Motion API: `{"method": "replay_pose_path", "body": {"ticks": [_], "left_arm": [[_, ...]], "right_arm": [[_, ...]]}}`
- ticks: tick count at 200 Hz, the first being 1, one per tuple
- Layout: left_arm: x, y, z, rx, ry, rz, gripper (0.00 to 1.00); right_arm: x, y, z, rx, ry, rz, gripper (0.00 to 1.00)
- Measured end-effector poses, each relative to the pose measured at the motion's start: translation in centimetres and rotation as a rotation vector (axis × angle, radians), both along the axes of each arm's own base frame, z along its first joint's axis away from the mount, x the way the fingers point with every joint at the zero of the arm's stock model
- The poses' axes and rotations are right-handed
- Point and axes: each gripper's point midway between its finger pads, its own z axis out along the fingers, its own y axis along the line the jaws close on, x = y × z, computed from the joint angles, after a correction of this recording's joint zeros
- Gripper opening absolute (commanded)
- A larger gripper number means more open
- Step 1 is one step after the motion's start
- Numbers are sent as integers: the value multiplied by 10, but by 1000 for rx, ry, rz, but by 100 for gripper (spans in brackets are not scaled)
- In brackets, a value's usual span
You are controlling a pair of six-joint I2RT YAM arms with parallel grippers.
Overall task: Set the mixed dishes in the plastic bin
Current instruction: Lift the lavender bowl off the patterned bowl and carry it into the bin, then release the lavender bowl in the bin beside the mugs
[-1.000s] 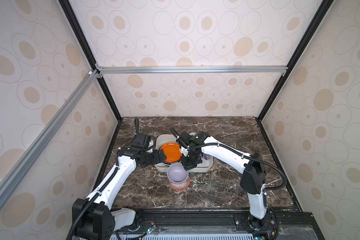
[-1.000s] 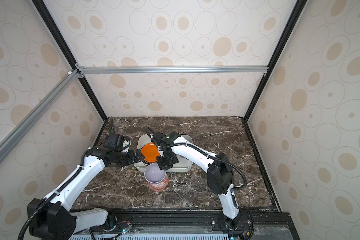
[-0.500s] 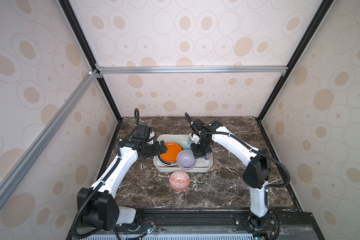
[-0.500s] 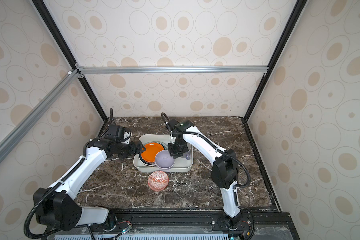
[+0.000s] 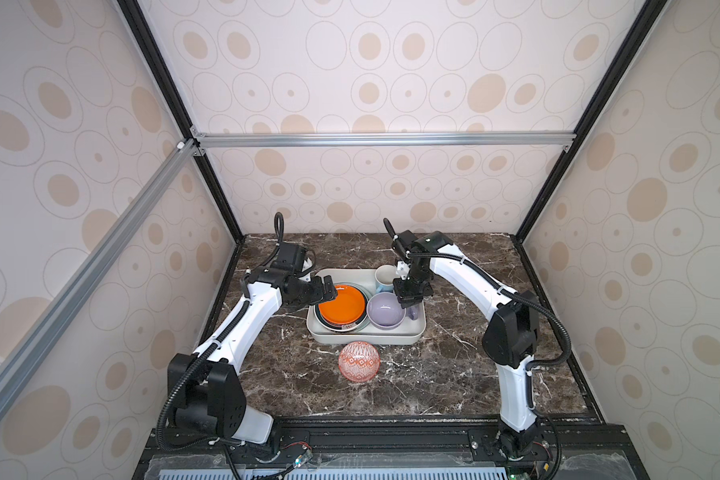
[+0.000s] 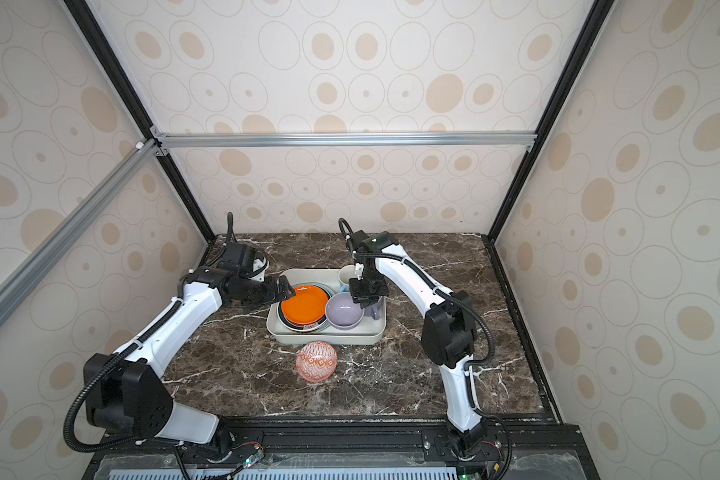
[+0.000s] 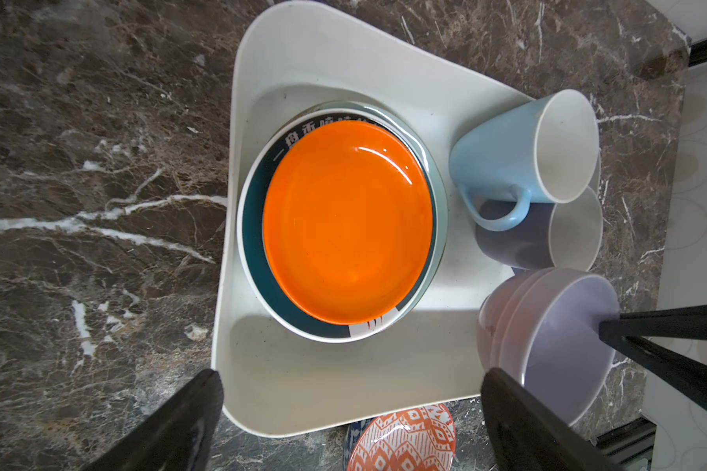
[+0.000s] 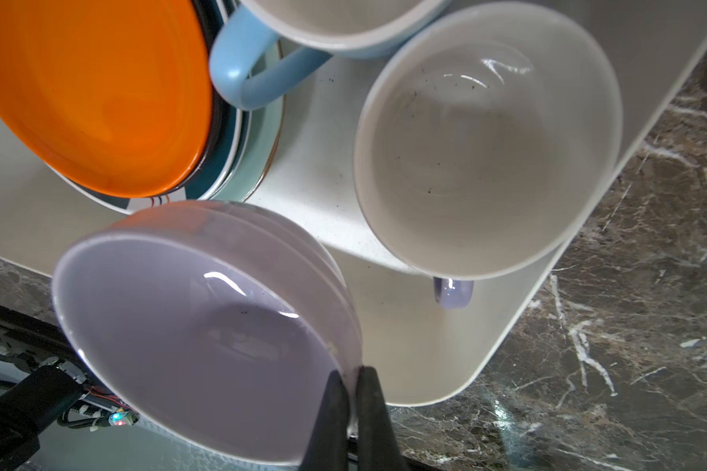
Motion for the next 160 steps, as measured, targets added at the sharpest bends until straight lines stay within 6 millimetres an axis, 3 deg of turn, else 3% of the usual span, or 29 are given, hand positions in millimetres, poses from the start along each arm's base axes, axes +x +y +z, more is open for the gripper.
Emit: {"method": "replay_pose_path", "body": {"ticks": [160], "left_arm": [[15,-5,-2,-4,-1,-17,99]], "right_arm": [[-2,-14,-44,-84,12,25,0]]}}
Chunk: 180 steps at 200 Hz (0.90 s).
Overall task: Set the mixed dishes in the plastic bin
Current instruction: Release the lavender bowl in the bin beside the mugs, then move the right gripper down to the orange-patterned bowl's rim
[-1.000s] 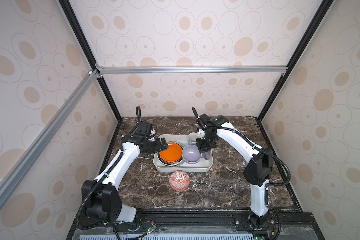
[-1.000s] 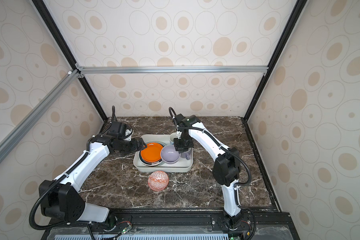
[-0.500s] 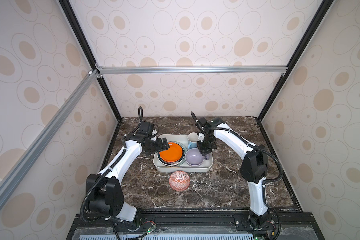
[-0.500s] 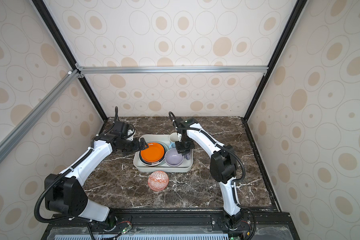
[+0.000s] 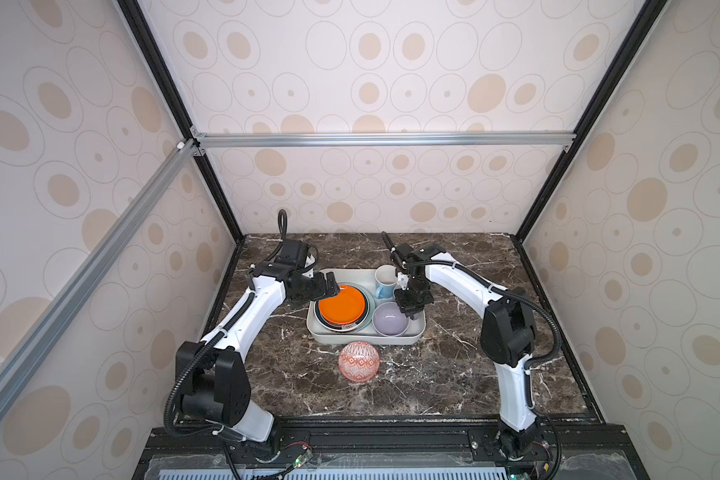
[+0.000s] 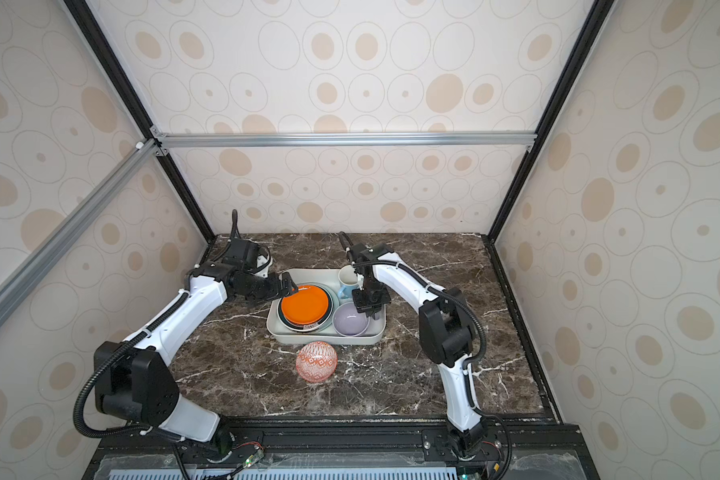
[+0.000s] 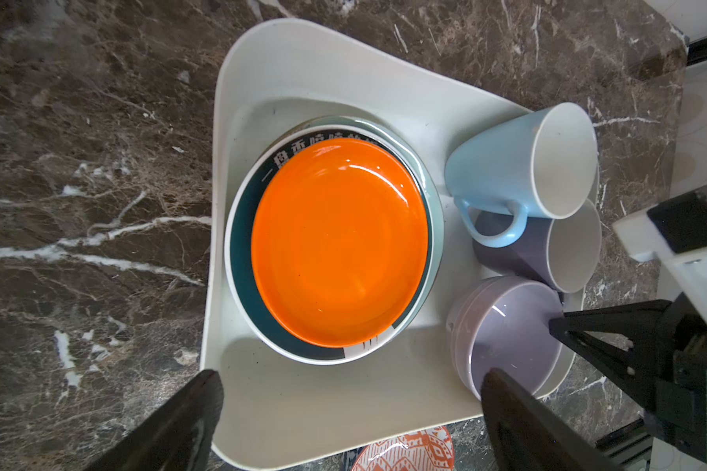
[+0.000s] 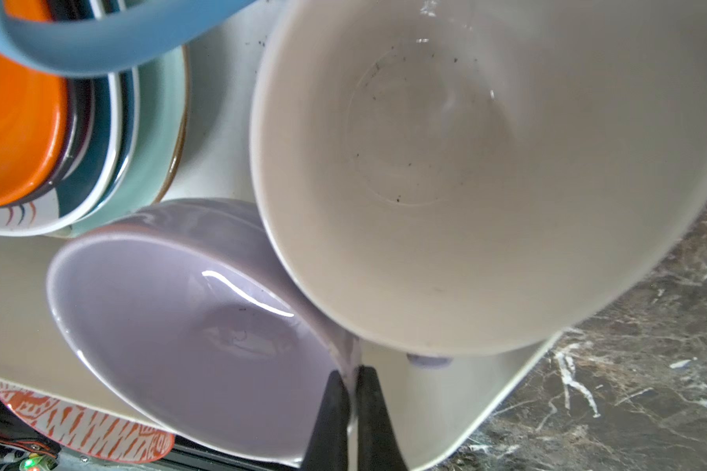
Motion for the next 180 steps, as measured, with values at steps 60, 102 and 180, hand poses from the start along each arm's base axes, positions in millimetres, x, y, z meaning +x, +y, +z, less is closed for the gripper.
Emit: {"method": "replay_pose_path", "body": {"ticks": [60,102,180], "left_arm": [[-2,2,-1,15,6,-11,99],[-4,3,-2,22,12,-15,99],[-26,9,-4,23,13,-11,99]], "right_arm": [[0,0,-12,1,-2,-7,6],[-3,0,-17,3,14,-13,25],[-16,-2,10,18,5,-8,37]]}}
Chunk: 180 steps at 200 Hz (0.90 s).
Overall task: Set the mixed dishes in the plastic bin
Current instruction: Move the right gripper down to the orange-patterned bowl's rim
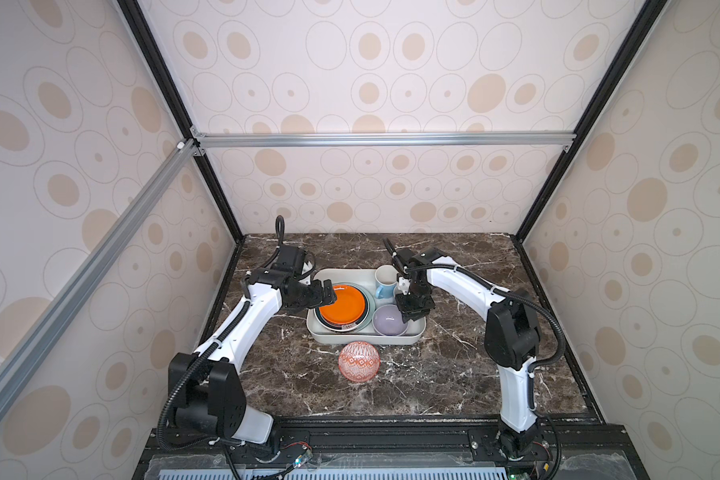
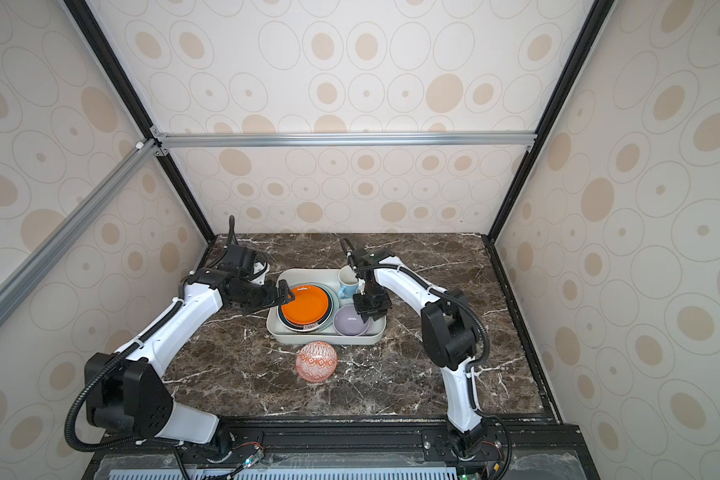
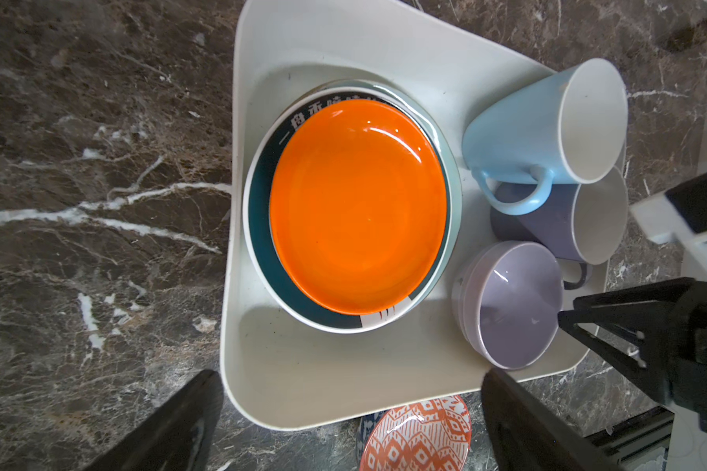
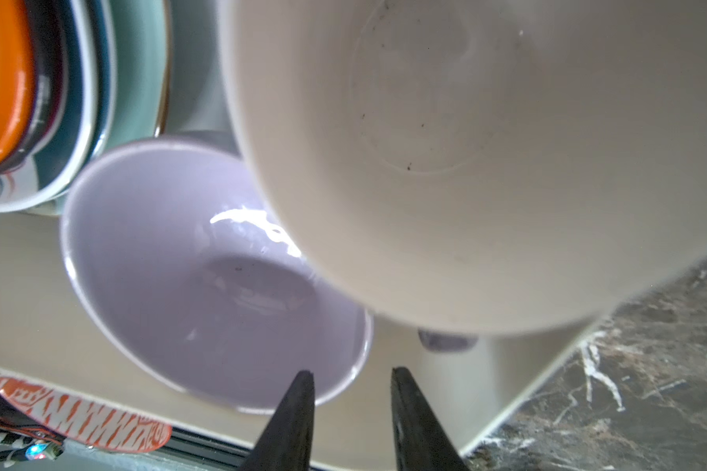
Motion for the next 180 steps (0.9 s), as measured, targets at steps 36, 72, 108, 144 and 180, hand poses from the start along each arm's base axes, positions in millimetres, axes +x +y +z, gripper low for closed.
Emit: {"method": "replay_pose_path", "body": {"ticks": [36,72,108,144,180], "left_arm": [[-16,3,2,-3,-13,0,99],[-38,8,-1,-6,-21,0,99],[-63,11,4,-18,-41,-5,99],[-87,14,15,-45,-89,-6,99],[-106,15,22,-77,-120,1,99]], "right_arm": [[-14,17,45,59,-78,18,54],[-61,53,50,95,-63,94,55],[-107,79,23,82,14,152,55],[-125,84,-3,76,57,134,55],[-134,75,-34,50,94,85,55]]}}
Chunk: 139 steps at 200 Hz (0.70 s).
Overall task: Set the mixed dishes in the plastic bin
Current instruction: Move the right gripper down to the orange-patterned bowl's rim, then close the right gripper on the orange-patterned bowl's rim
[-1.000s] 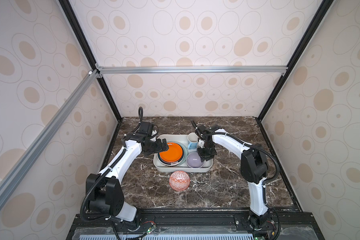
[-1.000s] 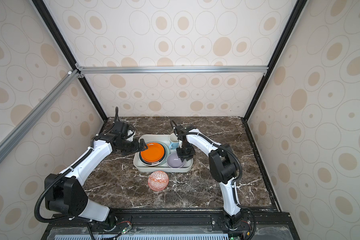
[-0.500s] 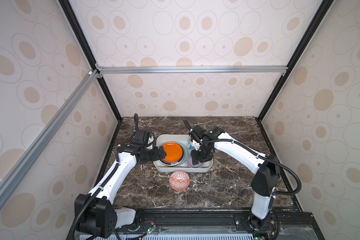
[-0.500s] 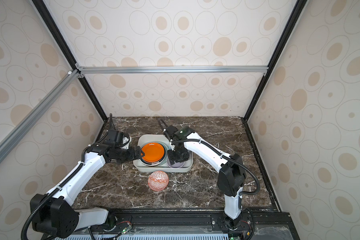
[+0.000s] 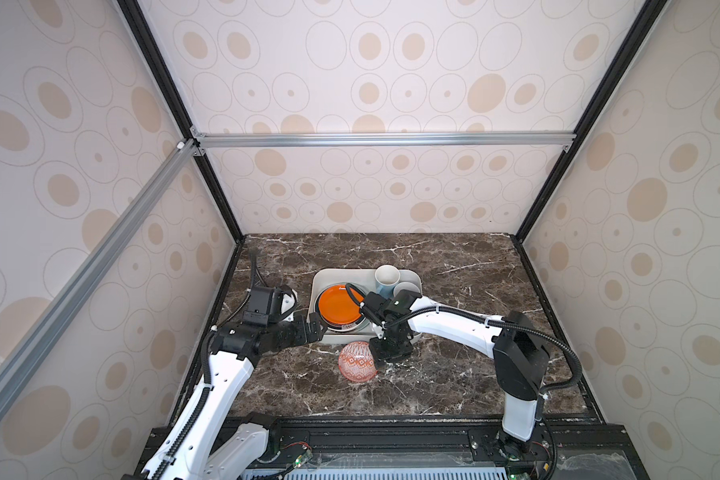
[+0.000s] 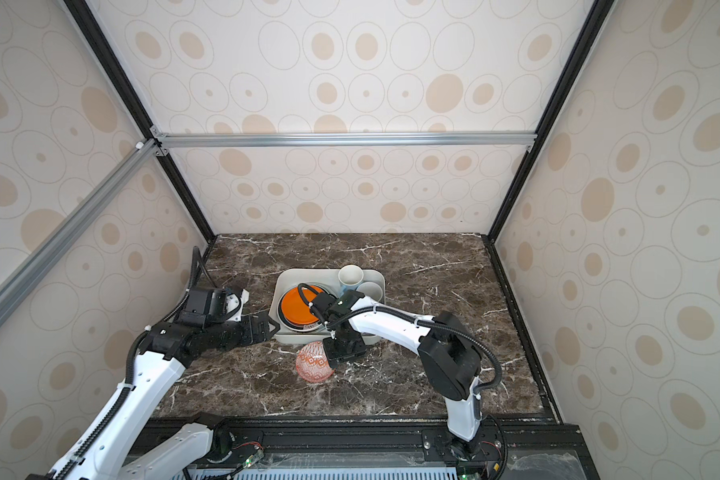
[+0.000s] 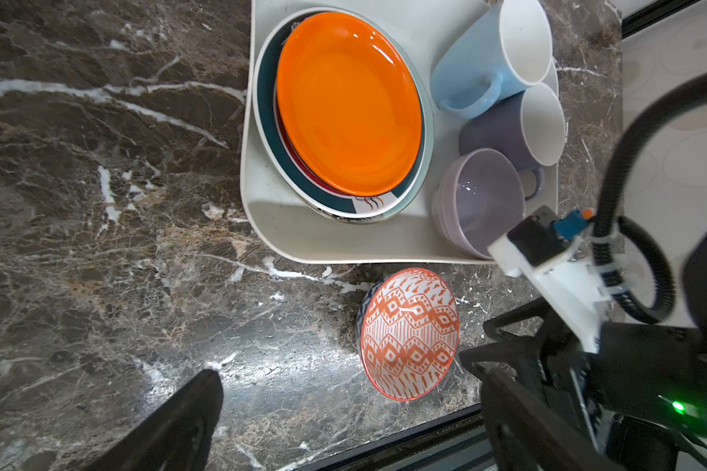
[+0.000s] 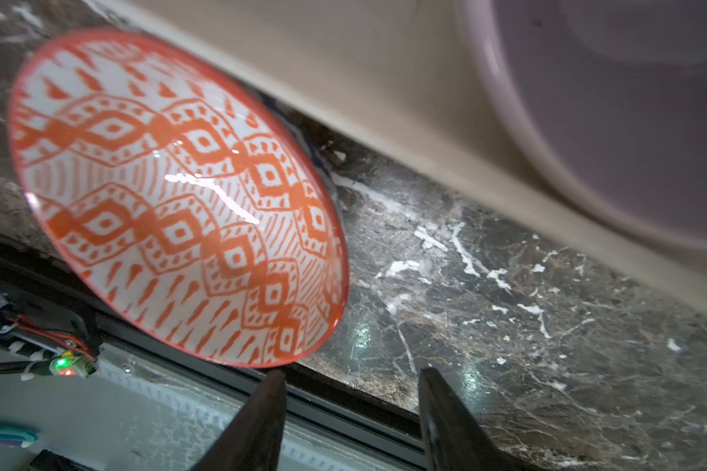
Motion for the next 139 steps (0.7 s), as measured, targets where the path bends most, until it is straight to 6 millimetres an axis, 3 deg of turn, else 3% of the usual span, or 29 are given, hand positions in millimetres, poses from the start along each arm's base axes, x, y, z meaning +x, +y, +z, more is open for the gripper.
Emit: {"method": "replay_pose_path", "body": {"ticks": [66,124,139], "left_arm": [[-6,-2,4,-35,-5,7,99],[-6,-2,5,-38,-4,12,99],[-6,-2,4,-38,-3,13,99]], "right_arm": [[5,18,-8,56,-26,-19,51],[12,27,-25,26,-14,-7,39],[14,28,-28,15,-17,1,31]]}}
